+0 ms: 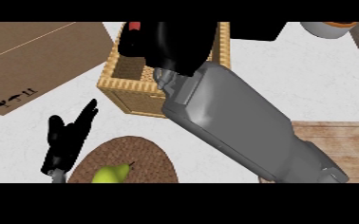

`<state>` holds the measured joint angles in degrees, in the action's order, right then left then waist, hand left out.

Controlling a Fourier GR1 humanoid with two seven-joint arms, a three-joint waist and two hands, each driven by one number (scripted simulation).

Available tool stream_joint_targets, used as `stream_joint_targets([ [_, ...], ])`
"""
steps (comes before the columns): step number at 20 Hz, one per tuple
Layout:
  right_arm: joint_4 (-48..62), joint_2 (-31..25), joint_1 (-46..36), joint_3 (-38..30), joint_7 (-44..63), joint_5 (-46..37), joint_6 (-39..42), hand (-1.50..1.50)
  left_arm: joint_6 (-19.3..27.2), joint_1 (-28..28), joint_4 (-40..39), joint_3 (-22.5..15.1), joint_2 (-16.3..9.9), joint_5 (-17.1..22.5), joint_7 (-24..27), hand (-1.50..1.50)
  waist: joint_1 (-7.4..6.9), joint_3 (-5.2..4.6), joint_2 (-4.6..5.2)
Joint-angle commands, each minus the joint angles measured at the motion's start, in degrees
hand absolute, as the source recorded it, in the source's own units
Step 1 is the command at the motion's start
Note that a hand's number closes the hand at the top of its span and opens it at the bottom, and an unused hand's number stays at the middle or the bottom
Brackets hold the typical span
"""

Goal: Pick the bell pepper from the cutting board and place it in the basket

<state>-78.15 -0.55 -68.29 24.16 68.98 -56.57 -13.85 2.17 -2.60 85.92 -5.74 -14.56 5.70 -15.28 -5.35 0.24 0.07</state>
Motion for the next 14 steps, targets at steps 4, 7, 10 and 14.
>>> stream_joint_targets([
  [4,8.42,0.53,-1.51,-3.11,8.69,4.60,-11.85,1.50,0.38,-1.76,-4.09,-0.46,0.91,-0.42,-2.06,0.00,1.06,-0.39,0.83],
  [7,8.89,0.53,-0.04,-4.02,6.60,7.12,-17.31,1.50,-0.26,-2.53,-4.16,0.04,0.72,0.08,-0.87,0.00,0.80,-0.39,0.84],
  [10,10.88,0.53,2.42,-2.46,3.89,8.78,-21.51,1.50,-0.27,-2.35,-4.38,1.30,-0.31,0.18,-1.41,0.00,1.28,-0.35,0.73],
  [14,13.52,0.53,2.91,-1.17,1.25,10.57,-25.71,1.50,0.04,-3.53,-5.02,0.85,0.29,-0.65,-0.53,0.00,2.15,-0.35,0.53],
])
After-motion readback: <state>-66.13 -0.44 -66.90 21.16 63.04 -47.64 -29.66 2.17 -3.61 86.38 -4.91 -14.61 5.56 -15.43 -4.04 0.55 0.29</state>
